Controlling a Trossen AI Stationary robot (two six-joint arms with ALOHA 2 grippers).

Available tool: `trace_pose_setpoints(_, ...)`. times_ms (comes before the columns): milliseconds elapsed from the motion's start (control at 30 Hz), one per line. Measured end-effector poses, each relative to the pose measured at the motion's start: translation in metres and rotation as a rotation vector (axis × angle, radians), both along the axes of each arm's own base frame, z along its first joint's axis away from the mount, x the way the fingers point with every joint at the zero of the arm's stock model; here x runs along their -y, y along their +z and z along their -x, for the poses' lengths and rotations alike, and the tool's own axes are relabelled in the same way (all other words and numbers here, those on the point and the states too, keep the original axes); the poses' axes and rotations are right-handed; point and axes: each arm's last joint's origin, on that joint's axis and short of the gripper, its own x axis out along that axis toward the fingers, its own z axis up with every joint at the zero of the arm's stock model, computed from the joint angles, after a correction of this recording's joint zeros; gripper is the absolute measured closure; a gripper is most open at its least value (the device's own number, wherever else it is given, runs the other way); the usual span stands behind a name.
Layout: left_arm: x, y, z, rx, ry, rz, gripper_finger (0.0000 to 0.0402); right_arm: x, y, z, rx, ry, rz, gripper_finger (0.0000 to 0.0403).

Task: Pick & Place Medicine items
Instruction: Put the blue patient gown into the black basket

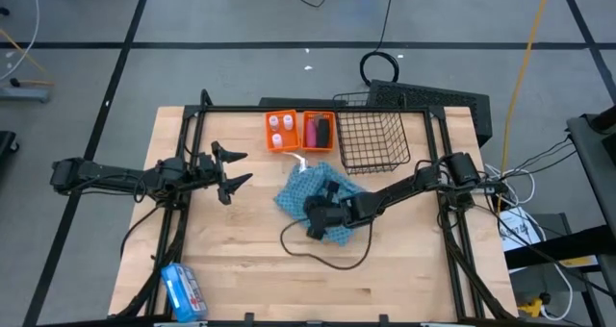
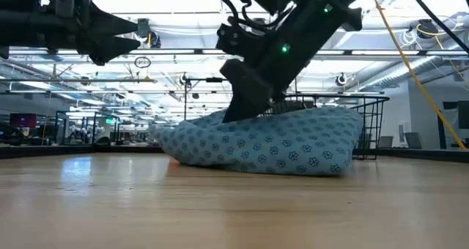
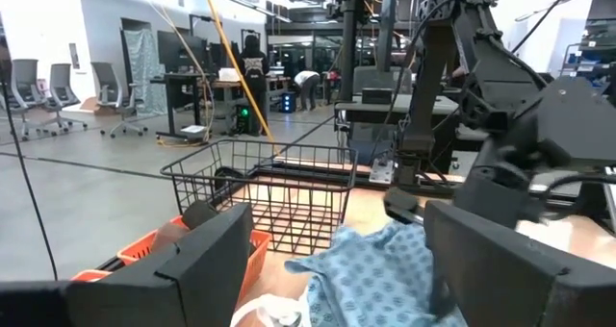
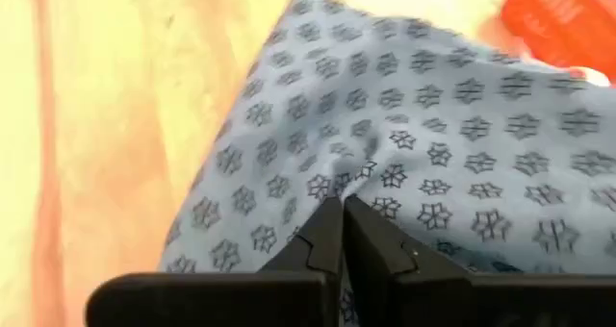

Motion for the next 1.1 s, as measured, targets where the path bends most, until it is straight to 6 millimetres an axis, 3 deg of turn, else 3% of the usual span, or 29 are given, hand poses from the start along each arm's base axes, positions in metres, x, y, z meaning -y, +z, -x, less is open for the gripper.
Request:
trace_pose_setpoints(133,0.0,0.0,0.0,0.0,0.0,0.0,0.0091,0.004,0.007,-0.003,0.024,0.036,0.04,0.0384)
trace_pose_setpoints(533,0.0,0.0,0.0,0.0,0.0,0.0,0.0091,0.062,0.038,-0.001,0.057,-0.067,0.097,0.0282)
trace_pose_setpoints(667,0.0,0.0,0.0,0.0,0.0,0.0,0.0091,0.083,0.034,-0.002,0.033,-0.041,0.02,0.0276)
trace_pose_setpoints(833,0.0,0.0,0.0,0.001,0.0,0.0,0.0092,0.104,0.005,-0.003,-0.03,-0.027,-0.06,0.029)
trace_pose_setpoints(967,0.0,0.0,0.0,0.001,0.0,0.0,0.0091,0.112,-0.012,-0.001,-0.048,-0.023,-0.09,0.03)
trace_pose_setpoints(1100,0.0,0.0,0.0,0.001,0.0,0.0,0.0091,0.111,-0.013,0.0,-0.062,-0.003,-0.072,0.0305)
